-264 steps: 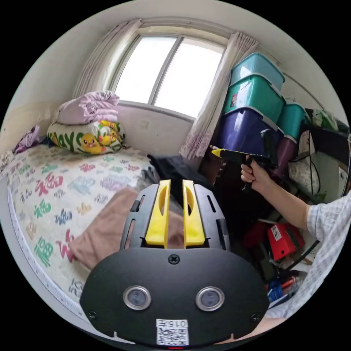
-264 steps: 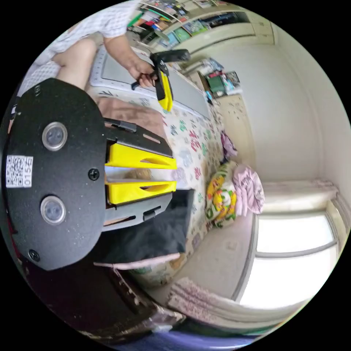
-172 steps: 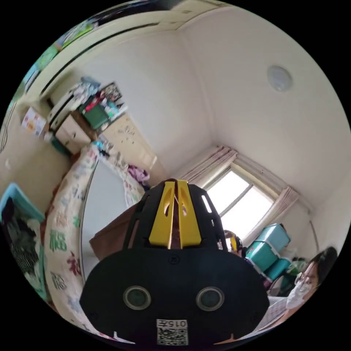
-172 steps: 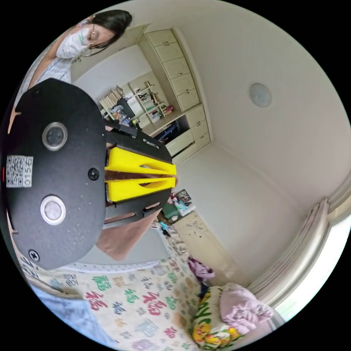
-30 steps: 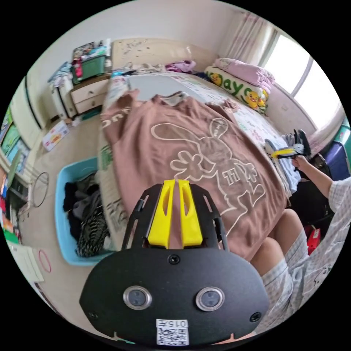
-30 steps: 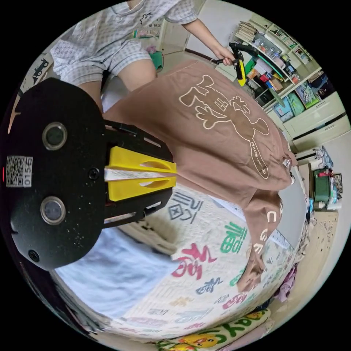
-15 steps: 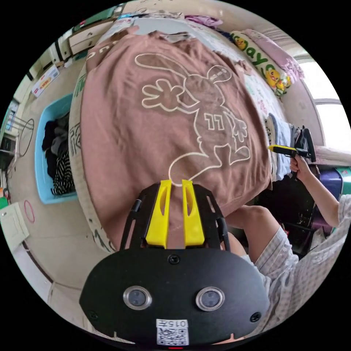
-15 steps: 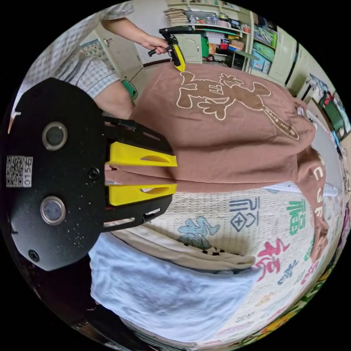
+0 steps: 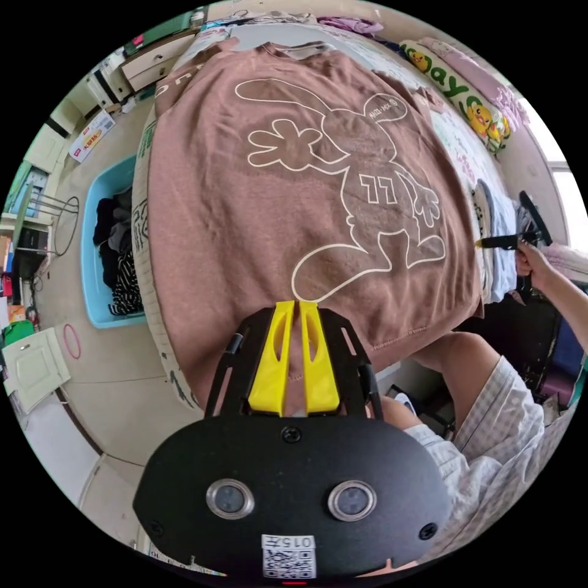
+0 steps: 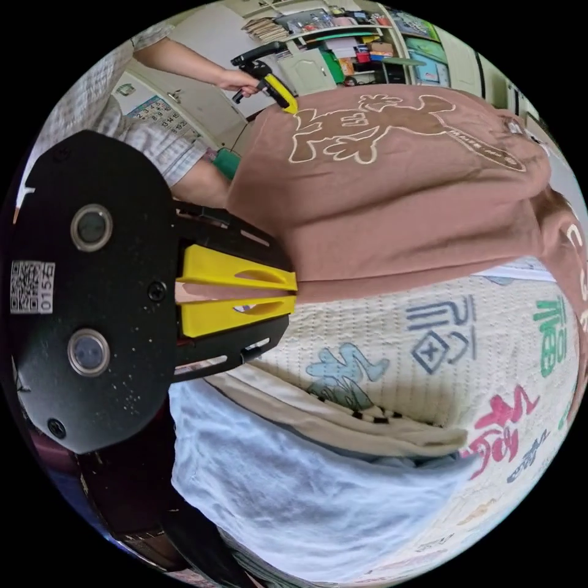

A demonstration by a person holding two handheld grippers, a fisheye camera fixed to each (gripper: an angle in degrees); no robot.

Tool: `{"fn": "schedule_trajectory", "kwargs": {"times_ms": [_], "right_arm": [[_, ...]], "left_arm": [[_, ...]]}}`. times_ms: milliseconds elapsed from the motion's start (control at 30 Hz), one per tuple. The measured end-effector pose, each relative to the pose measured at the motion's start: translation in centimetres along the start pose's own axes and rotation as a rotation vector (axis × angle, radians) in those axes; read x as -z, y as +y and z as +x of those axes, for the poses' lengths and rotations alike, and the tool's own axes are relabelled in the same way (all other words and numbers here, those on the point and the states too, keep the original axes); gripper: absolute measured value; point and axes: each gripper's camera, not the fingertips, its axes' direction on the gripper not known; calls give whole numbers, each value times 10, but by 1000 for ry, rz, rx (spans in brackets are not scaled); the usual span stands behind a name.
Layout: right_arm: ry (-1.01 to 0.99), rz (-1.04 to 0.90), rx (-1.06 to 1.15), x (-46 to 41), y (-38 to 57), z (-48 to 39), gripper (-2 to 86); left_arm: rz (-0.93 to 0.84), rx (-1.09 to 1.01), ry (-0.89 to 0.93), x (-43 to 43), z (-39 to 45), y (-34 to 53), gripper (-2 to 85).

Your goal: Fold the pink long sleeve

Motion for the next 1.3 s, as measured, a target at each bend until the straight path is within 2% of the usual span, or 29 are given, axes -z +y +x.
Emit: {"fn": "schedule_trajectory", "kwargs": {"times_ms": [167, 300, 333, 400, 600, 667, 700, 767, 833, 900, 967, 1033, 1133, 1200, 1300], "right_arm": [[-112, 199, 30, 107, -56, 55, 33], [-140, 323, 31, 212, -144, 104, 71], [-142, 333, 21, 225, -159, 109, 75], [-167, 371, 32, 264, -217, 118, 94], [-230, 334, 3, 285, -330, 108, 140], [-172, 303, -57, 280, -349, 110, 120], [-156, 290, -97, 279, -354, 113, 79], [-103, 323, -96, 286, -349, 114, 33], [-142, 354, -15, 299, -332, 114, 13], [-274, 449, 132, 325, -274, 120, 5], [-339, 512, 182, 337, -217, 137, 4], [-344, 541, 126, 334, -167, 165, 7], [-407, 428, -49, 299, -120, 226, 21], [-438, 350, -200, 278, -99, 271, 61], [-421, 398, -245, 296, -92, 298, 125]], "left_arm": [[-44, 108, -112, 37, 16, 2, 2], [-214, 167, -86, 68, 18, -13, 1], [-178, 187, -87, 78, 22, -15, 1], [7, 238, -53, 122, 47, -22, 6], [243, 205, 123, 169, 121, -73, 34], [321, 199, 183, 176, 137, -89, 39], [361, 197, 220, 180, 145, -100, 41], [401, 208, 281, 188, 153, -116, 43], [458, 191, 342, 201, 159, -129, 47], [508, 157, 381, 222, 165, -145, 56], [530, 113, 394, 238, 172, -156, 62], [526, 61, 398, 247, 181, -168, 66], [484, 40, 430, 244, 190, -188, 68], [424, 45, 470, 235, 191, -200, 69], [372, 49, 509, 231, 194, -205, 70]]}}
